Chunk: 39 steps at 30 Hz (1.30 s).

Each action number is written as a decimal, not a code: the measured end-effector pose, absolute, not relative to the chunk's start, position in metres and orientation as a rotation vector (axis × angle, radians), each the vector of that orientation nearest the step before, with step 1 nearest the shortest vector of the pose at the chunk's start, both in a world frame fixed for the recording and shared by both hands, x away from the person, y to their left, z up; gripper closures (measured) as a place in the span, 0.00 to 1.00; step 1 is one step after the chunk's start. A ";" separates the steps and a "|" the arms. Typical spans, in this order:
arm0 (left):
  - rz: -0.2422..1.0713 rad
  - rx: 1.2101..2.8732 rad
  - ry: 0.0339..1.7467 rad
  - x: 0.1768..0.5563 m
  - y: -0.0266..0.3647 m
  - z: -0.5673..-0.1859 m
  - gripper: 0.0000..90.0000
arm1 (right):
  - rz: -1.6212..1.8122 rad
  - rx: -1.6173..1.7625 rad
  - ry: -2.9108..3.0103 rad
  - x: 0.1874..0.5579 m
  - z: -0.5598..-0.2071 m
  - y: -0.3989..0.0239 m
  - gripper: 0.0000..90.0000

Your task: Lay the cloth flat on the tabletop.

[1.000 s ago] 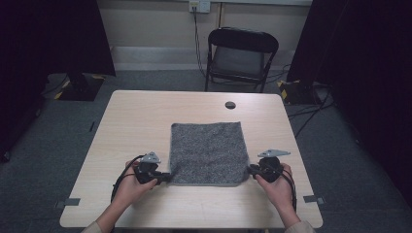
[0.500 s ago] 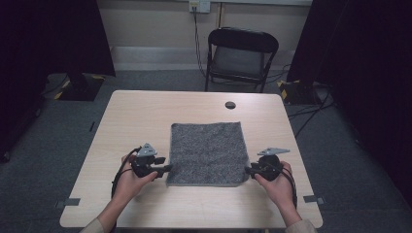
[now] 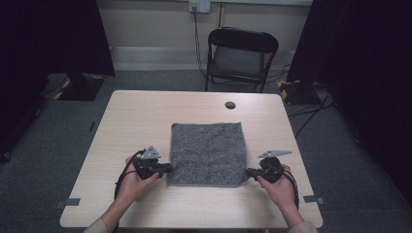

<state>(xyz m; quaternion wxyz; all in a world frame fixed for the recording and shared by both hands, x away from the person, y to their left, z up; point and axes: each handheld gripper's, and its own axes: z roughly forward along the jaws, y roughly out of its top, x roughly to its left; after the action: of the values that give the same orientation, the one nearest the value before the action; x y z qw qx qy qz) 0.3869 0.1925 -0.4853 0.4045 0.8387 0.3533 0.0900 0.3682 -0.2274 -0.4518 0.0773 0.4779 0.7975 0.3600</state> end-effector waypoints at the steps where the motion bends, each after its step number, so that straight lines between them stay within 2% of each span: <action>1: 0.223 2.122 0.889 0.387 0.194 -0.485 0.97 | 1.058 1.440 2.392 0.367 -0.450 -0.228 0.98; 3: 0.223 2.132 0.890 0.386 0.195 -0.484 0.98 | 1.026 1.469 2.385 0.364 -0.450 -0.231 0.96; 6: 0.239 2.141 0.898 0.385 0.196 -0.484 0.97 | 0.924 1.465 2.370 0.359 -0.456 -0.232 0.85; 7: 0.248 2.130 0.912 0.384 0.196 -0.483 0.94 | 0.901 1.433 2.377 0.359 -0.456 -0.232 0.85; 8: 0.254 2.102 0.926 0.383 0.197 -0.483 0.85 | 0.902 1.419 2.360 0.358 -0.454 -0.232 0.83; 9: 0.260 2.084 0.929 0.382 0.197 -0.482 0.75 | 0.910 1.402 2.344 0.358 -0.452 -0.231 0.79; 10: 0.269 2.087 0.919 0.381 0.196 -0.480 0.72 | 0.936 1.374 2.327 0.358 -0.450 -0.229 0.73; 14: 0.284 2.101 0.817 0.378 0.188 -0.476 0.67 | 1.030 1.270 2.329 0.362 -0.450 -0.218 0.72; 16: 0.308 2.115 0.789 0.378 0.184 -0.477 0.64 | 1.054 1.217 2.334 0.365 -0.456 -0.211 0.61; 19: 0.286 2.146 0.774 0.380 0.178 -0.485 0.56 | 1.022 1.178 2.346 0.371 -0.465 -0.199 0.53; 22: 0.249 2.170 0.796 0.380 0.178 -0.493 0.52 | 1.007 1.144 2.347 0.374 -0.472 -0.190 0.46; 25: 0.252 2.185 0.779 0.377 0.180 -0.494 0.50 | 0.988 1.125 2.371 0.376 -0.479 -0.182 0.44; 30: 0.245 2.249 0.757 0.368 0.183 -0.489 0.53 | 0.922 1.051 2.415 0.372 -0.488 -0.172 0.43; 34: 0.204 2.233 0.763 0.360 0.188 -0.489 0.52 | 0.939 1.065 2.436 0.364 -0.488 -0.169 0.43; 36: 0.179 2.216 0.779 0.359 0.192 -0.488 0.48 | 0.932 1.055 2.448 0.360 -0.487 -0.169 0.42; 39: 0.226 2.143 0.788 0.365 0.198 -0.483 0.38 | 0.981 1.037 2.411 0.362 -0.479 -0.166 0.39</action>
<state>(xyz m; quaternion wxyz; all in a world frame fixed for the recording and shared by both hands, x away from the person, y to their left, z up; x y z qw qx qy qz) 0.3655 0.1977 -0.4829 0.4109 0.8515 0.3131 0.0899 0.3621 -0.1665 -0.4795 0.1691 0.3649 0.8481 0.3449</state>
